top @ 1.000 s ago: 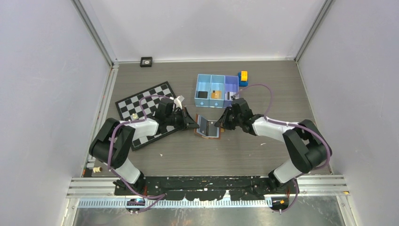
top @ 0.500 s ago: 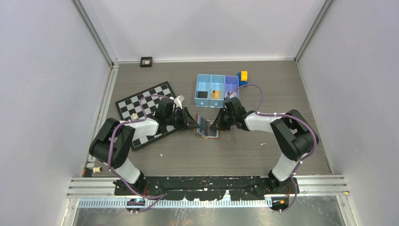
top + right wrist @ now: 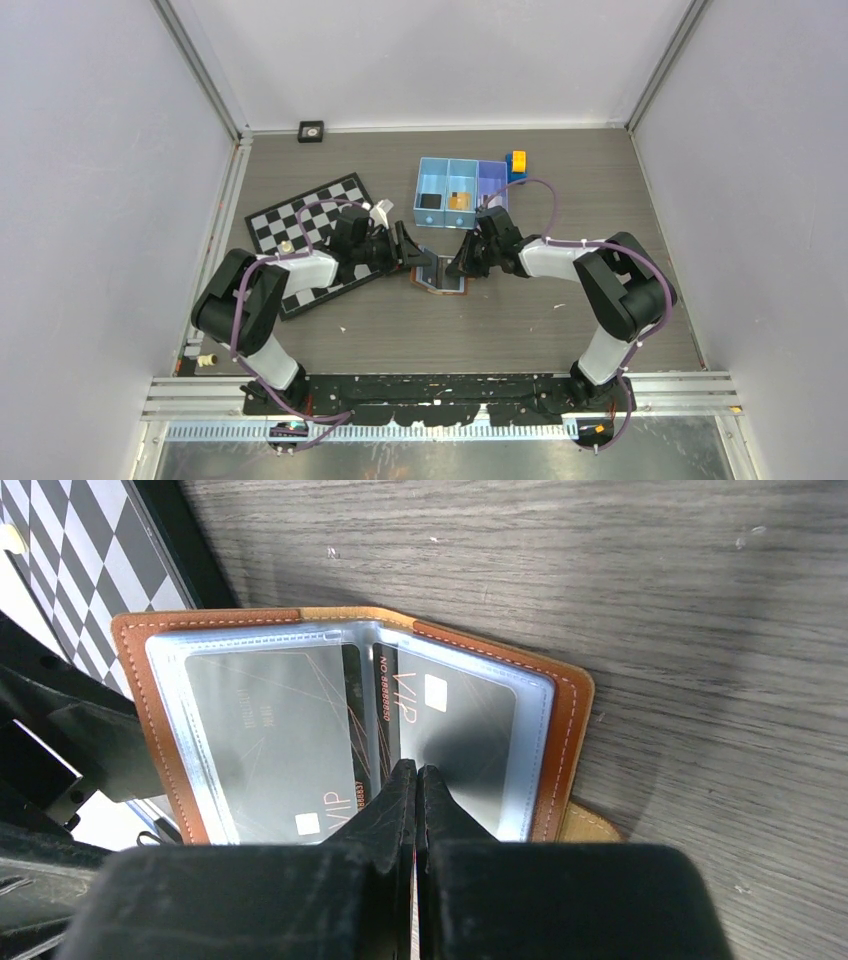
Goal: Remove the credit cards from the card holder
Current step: Pick up the card holder from the center of the board.
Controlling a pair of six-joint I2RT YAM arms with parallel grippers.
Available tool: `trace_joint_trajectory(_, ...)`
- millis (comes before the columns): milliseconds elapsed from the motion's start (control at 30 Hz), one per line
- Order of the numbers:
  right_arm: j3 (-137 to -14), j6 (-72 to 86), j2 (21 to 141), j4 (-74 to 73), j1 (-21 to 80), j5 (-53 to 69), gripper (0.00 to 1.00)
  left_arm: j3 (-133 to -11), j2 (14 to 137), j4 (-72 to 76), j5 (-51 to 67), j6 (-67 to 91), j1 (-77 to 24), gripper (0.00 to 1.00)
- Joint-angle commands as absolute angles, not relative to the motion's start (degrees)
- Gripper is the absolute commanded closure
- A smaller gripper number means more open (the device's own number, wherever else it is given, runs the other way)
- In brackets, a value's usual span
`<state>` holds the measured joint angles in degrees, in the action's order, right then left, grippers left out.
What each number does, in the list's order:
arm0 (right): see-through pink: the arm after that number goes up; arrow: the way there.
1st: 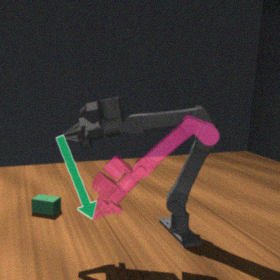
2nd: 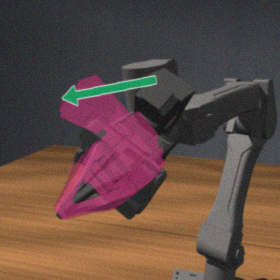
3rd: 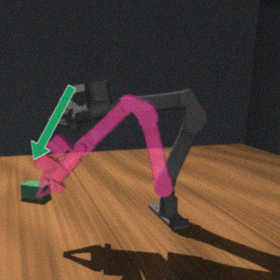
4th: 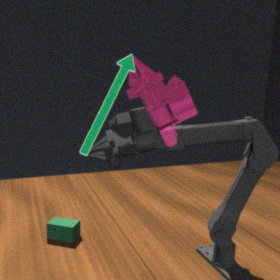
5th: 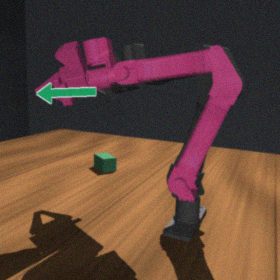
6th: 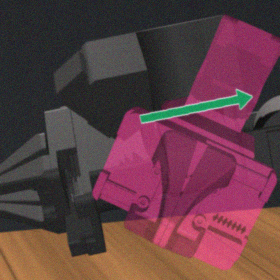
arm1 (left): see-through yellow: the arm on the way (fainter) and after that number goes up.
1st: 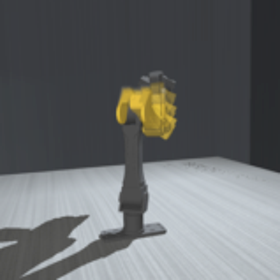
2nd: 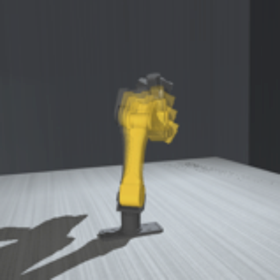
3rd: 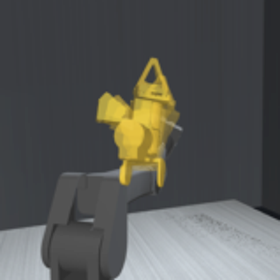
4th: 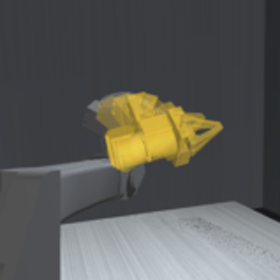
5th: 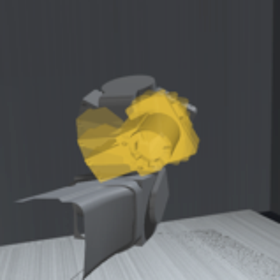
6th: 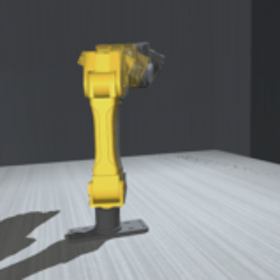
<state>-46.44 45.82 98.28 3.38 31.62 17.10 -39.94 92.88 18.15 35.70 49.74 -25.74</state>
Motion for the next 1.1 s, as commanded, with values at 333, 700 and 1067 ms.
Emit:
trace_joint_trajectory(333,-48.42,45.46,99.67,2.82,32.91,16.61,1.00,-42.66,97.78,20.22,35.71,49.21,-27.11,0.41)
trace_joint_trajectory(700,-47.89,45.03,97.41,2.56,32.96,15.79,1.00,-43.49,97.60,18.08,35.44,48.26,-27.16,0.95)
trace_joint_trajectory(1067,-40.99,43.86,80.38,4.35,31.56,10.13,0.75,-40.29,89.96,21.21,37.88,50.15,-25.19,1.00)
